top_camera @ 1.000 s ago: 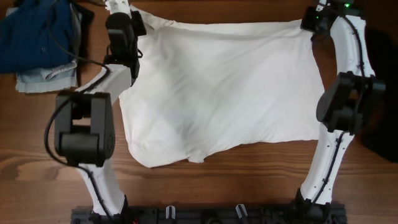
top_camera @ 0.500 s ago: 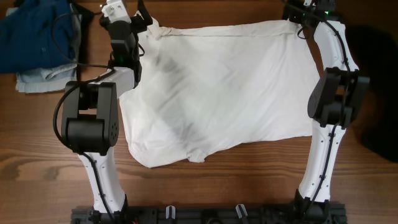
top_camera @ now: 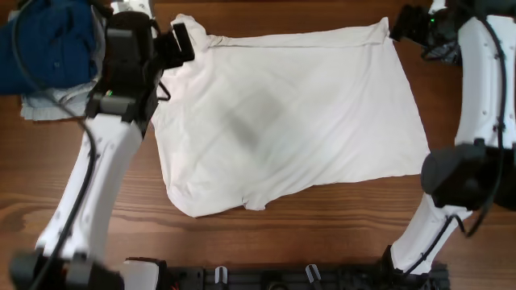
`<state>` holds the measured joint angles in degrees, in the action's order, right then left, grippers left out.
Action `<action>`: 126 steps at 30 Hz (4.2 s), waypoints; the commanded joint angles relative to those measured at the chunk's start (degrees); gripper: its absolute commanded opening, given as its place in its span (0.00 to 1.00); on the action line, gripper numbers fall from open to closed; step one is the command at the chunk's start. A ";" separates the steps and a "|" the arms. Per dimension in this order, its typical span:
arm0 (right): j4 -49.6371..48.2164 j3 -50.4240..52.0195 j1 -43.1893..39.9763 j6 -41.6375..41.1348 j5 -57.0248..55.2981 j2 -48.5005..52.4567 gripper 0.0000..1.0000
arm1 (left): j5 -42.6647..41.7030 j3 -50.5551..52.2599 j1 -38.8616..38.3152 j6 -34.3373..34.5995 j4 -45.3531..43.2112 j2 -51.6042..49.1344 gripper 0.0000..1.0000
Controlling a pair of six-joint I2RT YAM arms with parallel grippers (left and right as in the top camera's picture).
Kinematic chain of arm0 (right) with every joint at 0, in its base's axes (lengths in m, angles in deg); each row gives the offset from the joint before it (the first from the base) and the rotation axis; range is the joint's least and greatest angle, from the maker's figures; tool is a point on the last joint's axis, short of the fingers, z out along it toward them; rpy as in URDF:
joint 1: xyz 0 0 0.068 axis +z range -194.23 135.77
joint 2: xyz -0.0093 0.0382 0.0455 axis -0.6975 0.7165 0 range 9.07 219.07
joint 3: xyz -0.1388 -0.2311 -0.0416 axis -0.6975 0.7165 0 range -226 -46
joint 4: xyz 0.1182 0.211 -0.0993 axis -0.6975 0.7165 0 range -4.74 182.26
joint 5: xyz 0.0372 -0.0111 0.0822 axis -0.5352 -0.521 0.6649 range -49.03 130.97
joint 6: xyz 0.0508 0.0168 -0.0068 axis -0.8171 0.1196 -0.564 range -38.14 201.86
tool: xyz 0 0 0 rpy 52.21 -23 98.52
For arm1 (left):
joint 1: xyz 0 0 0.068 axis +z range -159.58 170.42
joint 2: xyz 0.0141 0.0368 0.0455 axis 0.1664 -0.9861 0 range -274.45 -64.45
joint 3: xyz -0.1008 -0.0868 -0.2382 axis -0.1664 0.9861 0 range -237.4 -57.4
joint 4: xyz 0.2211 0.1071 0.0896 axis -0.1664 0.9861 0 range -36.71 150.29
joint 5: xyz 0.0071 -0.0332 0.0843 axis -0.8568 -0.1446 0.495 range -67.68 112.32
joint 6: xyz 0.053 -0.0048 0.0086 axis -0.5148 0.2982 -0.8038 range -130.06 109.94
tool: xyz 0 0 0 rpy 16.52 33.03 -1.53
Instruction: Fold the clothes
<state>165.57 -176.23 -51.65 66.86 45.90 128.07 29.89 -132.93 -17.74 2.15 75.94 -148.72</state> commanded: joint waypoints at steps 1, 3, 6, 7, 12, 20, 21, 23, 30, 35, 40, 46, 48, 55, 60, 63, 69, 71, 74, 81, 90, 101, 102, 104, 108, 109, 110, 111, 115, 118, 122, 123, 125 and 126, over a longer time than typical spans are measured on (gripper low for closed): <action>5.77 -0.15 0.09 -4.94 -0.50 -2.01 0.89 | -1.60 0.46 -0.09 17.53 15.19 3.08 1.00; 8.94 -0.13 0.24 -6.21 -0.63 -3.28 0.88 | -2.71 0.46 -0.11 21.55 22.56 3.02 1.00; 11.13 2.23 1.29 -6.21 -1.46 -6.10 0.84 | -5.64 0.66 -0.24 22.08 32.09 1.31 1.00; 11.13 3.96 1.79 -6.54 -2.38 -7.52 0.84 | -5.53 0.92 -0.42 22.69 34.51 0.63 1.00; 3.34 24.41 5.03 -10.16 -4.07 -21.18 0.85 | -7.78 7.93 -0.94 26.23 38.40 -1.81 0.95; -16.20 59.87 5.66 -11.13 1.64 -31.89 0.74 | -15.23 20.28 -6.73 32.54 33.86 -1.79 0.72; -17.55 61.37 5.68 -11.10 1.66 -31.85 0.74 | -14.97 20.81 -7.80 33.44 33.92 -1.79 0.69; -19.28 62.99 5.66 -10.86 1.68 -31.85 0.72 | -14.69 21.73 -9.90 35.50 34.01 -1.79 0.66; -22.03 63.30 5.70 -9.09 1.79 -31.78 0.68 | -10.95 28.35 -16.55 48.92 32.79 -1.79 0.59; -23.12 63.30 5.70 -8.94 1.77 -31.78 0.68 | -10.95 33.33 -21.07 54.80 28.41 -1.81 0.48; -23.47 63.30 5.70 -8.92 1.77 -31.78 0.68 | -9.66 35.17 -22.75 54.75 22.51 -3.30 0.49; -23.52 63.30 5.70 -8.87 1.75 -31.78 0.68 | -6.38 36.72 -22.75 54.73 19.76 -6.73 0.40; -23.54 63.30 5.70 -8.33 1.79 -31.78 0.68 | -6.45 36.74 -22.75 54.73 19.74 -8.44 0.22; -23.54 63.30 5.70 -7.48 1.77 -31.78 0.66 | -8.46 35.52 -21.29 52.04 25.90 -8.20 0.04; -23.41 63.30 5.70 -7.41 1.77 -31.78 0.66 | -11.19 28.24 -19.02 45.66 41.72 -2.16 0.04; -23.39 63.30 5.70 -7.02 1.77 -31.78 0.65 | -10.29 22.49 -19.02 43.23 45.53 1.81 0.04; -23.52 63.30 5.70 -6.03 1.79 -31.78 0.65 | 0.17 19.10 -15.80 37.16 30.77 1.64 0.04; -23.47 63.30 5.70 -5.99 1.77 -31.78 0.65 | 1.97 19.10 -13.44 35.58 25.86 -0.39 0.04; -23.52 63.30 5.75 -5.99 1.79 -31.78 0.65 | 4.39 19.10 -10.32 32.79 18.69 -4.74 0.11; -24.06 63.30 5.75 -5.92 1.75 -31.78 0.66 | 5.53 17.09 -7.56 21.22 9.03 -8.66 1.00; -25.07 63.30 5.75 -5.55 1.86 -31.78 0.66 | 0.42 10.32 -16.11 24.30 34.49 3.30 0.72; -26.86 63.30 5.75 -4.50 3.06 -31.78 0.66 | 2.21 28.20 -22.80 58.84 23.80 1.11 0.50; -26.91 63.30 5.75 -4.50 3.06 -31.78 0.66 | 3.13 28.96 -22.80 58.84 22.05 1.05 0.49; -26.95 63.30 5.75 -4.50 3.06 -31.78 0.66 | 5.97 30.23 -22.80 58.82 17.66 0.98 0.49; -26.88 63.30 5.75 -4.50 3.06 -31.78 0.66 | 8.59 30.71 -22.80 58.80 14.78 0.81 0.45; -26.91 63.30 5.75 -4.52 3.08 -31.78 0.66 | 8.61 30.84 -22.80 58.77 14.80 0.63 0.46; -26.93 63.30 5.75 -4.48 3.06 -31.78 0.66 | 8.63 31.12 -22.80 58.80 14.75 0.44 0.45; -26.93 63.30 5.75 -4.50 3.06 -31.78 0.66 | 8.79 31.58 -22.80 58.80 14.58 0.07 0.46; -26.88 63.30 5.75 -4.48 3.04 -31.78 0.66 | 8.72 32.37 -22.80 58.80 14.56 -1.64 0.45; -26.93 63.30 5.75 -4.48 3.04 -31.78 0.66 | 8.74 32.37 -22.80 58.80 14.21 -2.60 0.44; -26.93 63.30 5.75 -4.46 3.02 -31.78 0.66 | 10.10 32.37 -22.80 58.80 12.39 -4.24 0.42; -26.95 63.30 5.75 -4.48 3.04 -31.78 0.66 | 10.32 32.37 -22.80 58.80 12.00 -4.42 0.42; -26.97 63.30 5.75 -4.46 3.04 -31.78 0.66 | 10.32 32.37 -22.80 58.80 11.52 -4.66 0.41; -26.97 63.30 5.75 -4.48 3.02 -31.78 0.66 | 10.29 32.37 -22.80 58.80 11.50 -4.68 0.39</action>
<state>138.80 -112.98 -46.03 61.61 48.43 96.59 38.02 -100.95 -40.45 59.77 87.76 -152.50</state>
